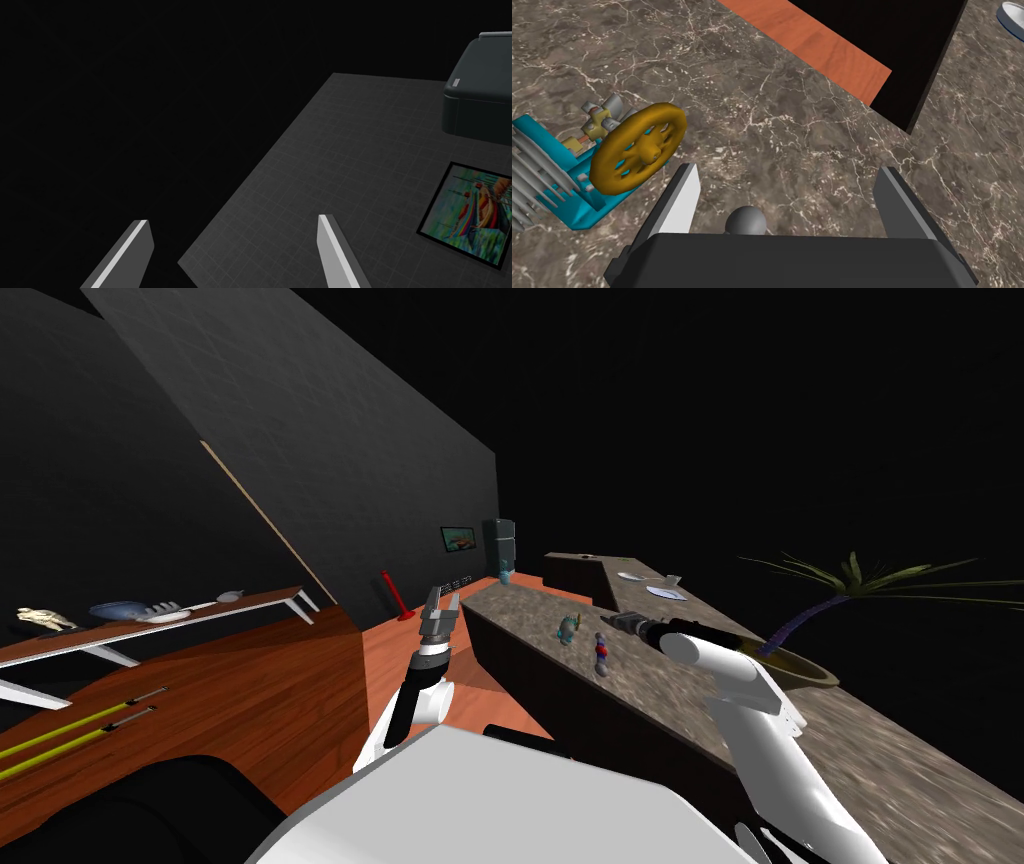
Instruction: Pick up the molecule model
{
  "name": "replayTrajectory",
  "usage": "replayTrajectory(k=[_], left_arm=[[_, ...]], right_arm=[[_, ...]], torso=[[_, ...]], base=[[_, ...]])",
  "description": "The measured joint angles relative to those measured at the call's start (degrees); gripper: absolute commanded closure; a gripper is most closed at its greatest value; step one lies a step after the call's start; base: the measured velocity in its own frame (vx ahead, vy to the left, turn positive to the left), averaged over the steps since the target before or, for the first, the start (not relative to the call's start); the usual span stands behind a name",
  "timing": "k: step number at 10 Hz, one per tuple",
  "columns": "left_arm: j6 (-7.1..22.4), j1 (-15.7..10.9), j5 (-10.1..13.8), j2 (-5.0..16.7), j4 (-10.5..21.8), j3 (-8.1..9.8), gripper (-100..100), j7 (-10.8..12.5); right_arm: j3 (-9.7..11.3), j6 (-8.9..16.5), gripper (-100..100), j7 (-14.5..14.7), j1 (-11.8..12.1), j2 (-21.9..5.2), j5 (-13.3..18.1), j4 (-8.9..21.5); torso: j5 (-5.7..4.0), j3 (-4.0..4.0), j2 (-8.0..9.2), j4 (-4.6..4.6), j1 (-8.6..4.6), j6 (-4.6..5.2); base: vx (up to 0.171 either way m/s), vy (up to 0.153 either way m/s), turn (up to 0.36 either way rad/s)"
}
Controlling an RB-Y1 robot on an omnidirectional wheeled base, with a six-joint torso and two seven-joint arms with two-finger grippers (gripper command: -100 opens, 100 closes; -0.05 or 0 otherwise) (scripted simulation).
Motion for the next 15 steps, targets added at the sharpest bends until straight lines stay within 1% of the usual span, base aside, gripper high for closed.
replayTrajectory(k=[2, 3, 4, 6, 7, 9, 11, 13, 15], left_arm=[[0.0, 0.0, 0.0, 0.0, 0.0, 0.00, 0, 0.0], [0.0, 0.0, 0.0, 0.0, 0.0, 0.00, 0, 0.0], [0.0, 0.0, 0.0, 0.0, 0.0, 0.00, 0, 0.0], [0.0, 0.0, 0.0, 0.0, 0.0, 0.00, 0, 0.0], [0.0, 0.0, 0.0, 0.0, 0.0, 0.00, 0, 0.0], [0.0, 0.0, 0.0, 0.0, 0.0, 0.00, 0, 0.0], [0.0, 0.0, 0.0, 0.0, 0.0, 0.00, 0, 0.0], [0.0, 0.0, 0.0, 0.0, 0.0, 0.00, 0, 0.0], [0.0, 0.0, 0.0, 0.0, 0.0, 0.00, 0, 0.0]], right_arm=[[-0.9, 2.8, -100, -2.8, 0.4, 0.0, -0.1, 0.9], [-1.2, 4.2, -100, -4.1, 0.9, 0.2, -0.1, 0.7], [-2.0, 5.7, -100, -5.4, 1.0, -0.1, -0.7, 1.9], [-2.8, 8.6, -100, -8.1, 2.2, 0.3, -0.7, 1.8], [-3.4, 10.0, -100, -9.5, 2.4, 0.2, -1.1, 3.6], [-4.0, 12.3, -100, -11.6, 2.8, 0.1, -1.4, 5.3], [-4.6, 14.6, -100, -13.5, 3.5, 0.2, -1.5, 5.9], [-4.9, 17.4, -100, -16.1, 3.8, 0.2, -1.5, 8.2], [-4.9, 20.4, -100, -18.5, 6.1, 1.1, -1.3, 7.4]], torso=[[0.00, 0.00, 0.00, 0.00, -0.02, 0.00], [0.00, 0.02, 0.04, 0.01, -0.02, -0.01], [0.00, 0.04, 0.07, 0.02, 0.00, 0.00], [0.00, 0.04, 0.06, 0.02, -0.02, 0.00], [0.01, -0.02, -0.03, -0.01, 0.06, -0.01], [0.01, 0.01, 0.01, 0.00, -0.01, -0.02], [-0.01, 0.07, 0.14, 0.03, -0.10, 0.00], [-0.01, 0.09, 0.16, 0.03, -0.09, -0.01], [0.01, 0.10, 0.18, 0.04, -0.01, -0.03]], base=[[0.062, 0.050, -0.038], [0.042, 0.060, -0.045], [0.036, 0.048, -0.034], [0.069, 0.065, -0.060], [0.063, 0.066, -0.024], [0.046, 0.045, -0.023], [0.025, 0.031, -0.070], [0.026, 0.044, -0.056], [0.016, 0.039, 0.002]])
